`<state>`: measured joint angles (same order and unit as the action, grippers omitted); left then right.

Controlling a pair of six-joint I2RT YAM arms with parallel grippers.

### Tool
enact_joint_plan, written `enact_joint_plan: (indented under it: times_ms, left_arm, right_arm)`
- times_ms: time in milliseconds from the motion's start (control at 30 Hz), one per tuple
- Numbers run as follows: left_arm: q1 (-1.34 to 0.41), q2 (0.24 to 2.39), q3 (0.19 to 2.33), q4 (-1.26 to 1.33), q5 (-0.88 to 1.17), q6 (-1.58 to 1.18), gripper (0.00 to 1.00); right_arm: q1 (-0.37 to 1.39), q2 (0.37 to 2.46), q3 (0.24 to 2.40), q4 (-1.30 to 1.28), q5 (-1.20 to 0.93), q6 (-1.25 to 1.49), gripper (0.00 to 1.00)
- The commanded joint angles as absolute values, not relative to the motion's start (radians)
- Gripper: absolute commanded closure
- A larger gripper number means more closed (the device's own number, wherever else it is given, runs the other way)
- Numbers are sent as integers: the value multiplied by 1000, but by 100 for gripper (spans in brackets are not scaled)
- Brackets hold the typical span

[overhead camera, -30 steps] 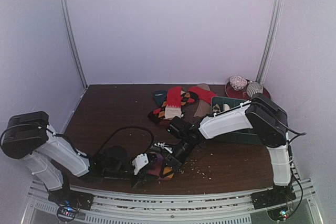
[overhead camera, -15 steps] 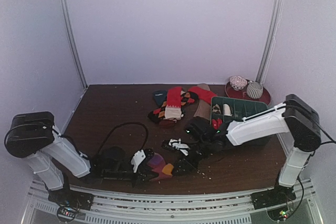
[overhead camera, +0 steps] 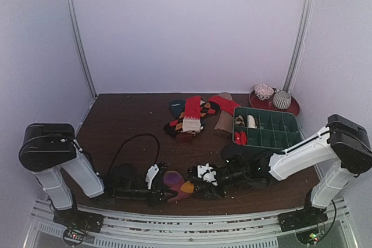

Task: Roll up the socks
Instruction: Roll a pair of socks at the center of the board.

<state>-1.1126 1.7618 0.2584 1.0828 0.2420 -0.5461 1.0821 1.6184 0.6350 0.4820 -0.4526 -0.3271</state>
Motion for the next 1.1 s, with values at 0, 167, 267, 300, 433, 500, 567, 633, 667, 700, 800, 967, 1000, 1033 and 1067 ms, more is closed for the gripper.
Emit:
enact_joint_plan:
  times_ms: [0,167,267,300,433,500,567,633,667,700,800,967,1000,1033,1067]
  left_arm:
    - [-1117,1809,235,890,288,-575,100]
    - [-1117,1811,231,892,286,-575,100]
    - [-1117,1818,231,898,288,-574,100]
    - [-1117,1821,233,901,290,-571,100]
    - [-1117,1829,243,906,296,-560,100]
    - [-1117,1831,245,915,302,-551,100]
    - [-1116,1829,249,922,304,-536,100]
    - [-1114,1822,260,916,302,-513,100]
    - [-1110,1814,271,899,303,-495,100]
    - [-1107,1804,285,877,303,-470,100]
    - [-1096,1755,338,773,298,-383,88]
    - [-1092,1579,391,612,214,-254,36]
    - [-1092,1534,388,588,194,-239,24]
    - [-1092,1483,382,562,174,-221,17]
    - [-1092,1436,371,544,159,-207,8]
  right_arm:
    - [1091,1678,690,489,-428,-397,53]
    - [1092,1748,725,435,-468,-400,53]
    - [1093,1801,760,401,-477,-393,53]
    - [1092,1813,769,402,-478,-389,53]
    - [1093,1876,820,344,-500,-387,54]
    - [1096,1899,840,295,-515,-385,54]
    - [1106,1916,856,247,-515,-382,55]
    - [1119,1928,869,186,-517,-370,58]
    - [1129,1935,872,161,-516,-354,60]
    - [1134,1940,874,142,-517,-335,62]
    - [1146,1951,885,69,-530,-264,69]
    - [1151,1950,926,-118,-540,-177,73]
    - [1147,1961,951,-176,-544,-162,73]
    - [1140,1981,980,-237,-554,-145,74]
    - [1134,2001,1014,-296,-572,-134,74]
